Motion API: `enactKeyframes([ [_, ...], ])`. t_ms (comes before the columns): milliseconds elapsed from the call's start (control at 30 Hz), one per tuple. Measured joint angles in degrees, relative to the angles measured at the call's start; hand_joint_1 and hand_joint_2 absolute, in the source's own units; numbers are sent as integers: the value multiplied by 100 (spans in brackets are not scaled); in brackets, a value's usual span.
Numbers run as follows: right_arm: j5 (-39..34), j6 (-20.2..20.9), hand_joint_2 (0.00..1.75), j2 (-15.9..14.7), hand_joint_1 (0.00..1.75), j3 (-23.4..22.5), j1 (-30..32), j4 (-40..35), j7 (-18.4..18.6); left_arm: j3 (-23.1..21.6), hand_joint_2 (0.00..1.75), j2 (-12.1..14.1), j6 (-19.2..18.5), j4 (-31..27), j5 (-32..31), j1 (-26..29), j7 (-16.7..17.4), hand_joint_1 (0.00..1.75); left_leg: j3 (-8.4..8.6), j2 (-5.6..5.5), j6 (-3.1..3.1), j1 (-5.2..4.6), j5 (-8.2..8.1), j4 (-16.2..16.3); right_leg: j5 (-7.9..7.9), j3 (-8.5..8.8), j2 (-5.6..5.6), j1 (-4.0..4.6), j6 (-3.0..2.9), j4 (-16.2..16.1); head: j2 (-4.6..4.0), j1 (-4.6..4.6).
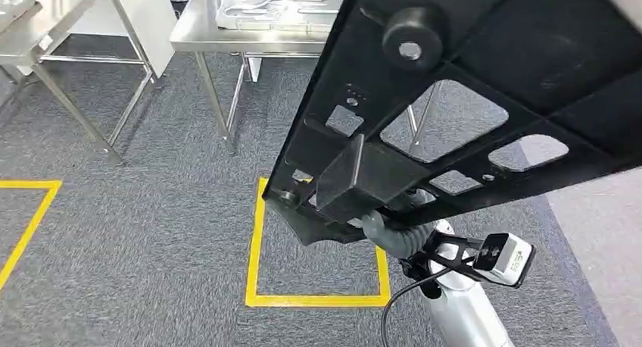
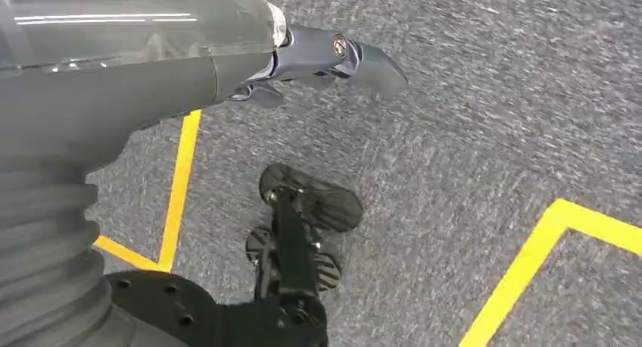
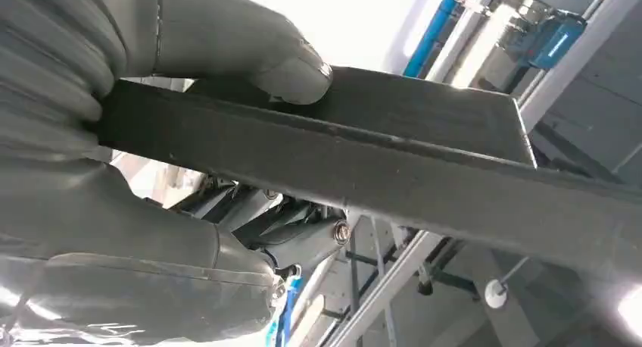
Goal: Take the parts from the cabinet and place them on the table.
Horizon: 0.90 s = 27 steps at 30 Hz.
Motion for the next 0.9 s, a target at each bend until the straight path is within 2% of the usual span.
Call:
enactKeyframes([
  [67,0,7,175,0,175,-9,26,-24,0,0,175,0,-18,0,-9,9,-2,0,-2,-1,53,-15,5,2,7,10,1,-8,59,-24,0,0],
  [100,0,7,175,0,175,-15,30,-46,0,0,175,0,-24,0,-9,5,-2,0,20,4,103,26,39,-53,-24,5,-4,-6,101,-7,0,0],
  [133,2,9,175,0,175,-24,29,-70,-2,0,175,-2,-35,0,-11,-2,-4,0,32,12,126,31,50,-70,-117,-27,-48,-23,138,111,0,2],
  [167,2,9,175,0,175,-33,23,-85,-2,0,175,-2,-50,0,-11,-6,-9,0,27,18,159,33,46,-70,-332,-184,-70,-28,170,447,0,0],
  [233,9,7,175,-2,175,-44,53,-92,-2,0,175,-2,-72,0,-11,0,-20,0,16,27,168,30,41,-68,-777,-671,-80,-60,217,1437,0,0],
  [267,11,4,175,-2,175,-48,77,-92,-2,0,175,0,-81,0,-11,-1,-33,0,13,28,171,30,29,-68,-871,-866,-83,-63,228,1804,0,0],
  [300,13,2,175,-2,175,-50,97,-92,-2,0,175,0,-83,0,-11,2,-53,0,18,29,166,30,24,-67,-815,-941,-88,-69,229,1901,0,0],
  [333,13,-2,175,-2,175,-50,102,-92,-2,0,175,0,-88,0,-11,3,-61,0,33,29,158,30,10,-67,-610,-849,-96,-77,222,1666,0,0],
  [400,13,-2,175,-2,175,-57,100,-107,-2,0,175,0,-99,0,-13,1,-72,0,88,27,133,30,-14,-67,-91,-352,-119,-76,177,664,0,0],
  [433,15,-2,175,-2,175,-59,98,-133,0,0,175,-2,-99,0,-15,0,-74,0,112,27,107,30,-31,-68,103,-67,-154,-67,134,111,0,2],
  [467,15,-2,175,-2,175,-59,89,-142,-2,0,175,-2,-101,0,-17,-4,-83,0,109,27,65,-9,-60,-51,-2,-20,-175,-13,110,-19,0,2],
  [567,15,-11,175,-9,175,-66,104,-157,-2,0,175,0,-101,0,-20,-5,-94,0,129,52,-32,15,-81,-88,-14,-48,-132,10,14,-7,0,0],
  [600,17,-15,175,-9,175,-66,104,-166,-2,0,175,0,-101,0,-22,-16,-101,0,154,59,-71,-6,-103,-94,4,-21,-123,-25,-27,-53,0,0],
  [633,22,-22,175,-7,175,-66,110,-186,0,0,175,0,-103,0,-28,-19,-107,0,132,45,-91,23,-134,-3,18,43,-126,-49,-55,-101,0,0],
  [667,22,-24,175,-7,175,-66,96,-188,-4,0,175,0,-107,0,-33,-18,-109,0,16,38,-107,21,-273,264,-7,81,-126,-51,-97,-112,0,0],
  [733,26,-37,175,-4,175,-63,108,-188,0,-2,175,2,-118,0,-44,-13,-116,0,-493,37,-146,23,-684,1222,-57,131,-126,-34,-141,-108,0,0],
  [767,31,-39,175,-4,175,-66,118,-188,0,0,175,4,-118,0,-46,-3,-116,0,-741,37,-157,23,-812,1637,-86,149,-123,-22,-150,-104,0,0],
  [800,31,-42,175,-4,175,-61,129,-188,0,0,175,4,-118,0,-52,6,-116,0,-899,36,-160,23,-791,1830,-116,174,-110,-15,-150,-94,0,0],
  [833,31,-46,175,-4,175,-61,134,-188,0,0,175,4,-118,0,-55,13,-118,0,-894,36,-146,23,-580,1683,-157,227,-87,-8,-141,-88,0,0],
  [867,35,-55,175,-4,175,-61,134,-188,0,0,175,4,-118,0,-55,15,-120,0,-747,36,-128,23,-296,1305,-202,288,-75,-4,-134,-87,0,0],
  [900,35,-61,175,-4,175,-61,133,-188,0,0,175,13,-118,0,-55,15,-122,0,-511,33,-96,21,50,745,-255,370,-73,2,-122,-85,0,0],
])
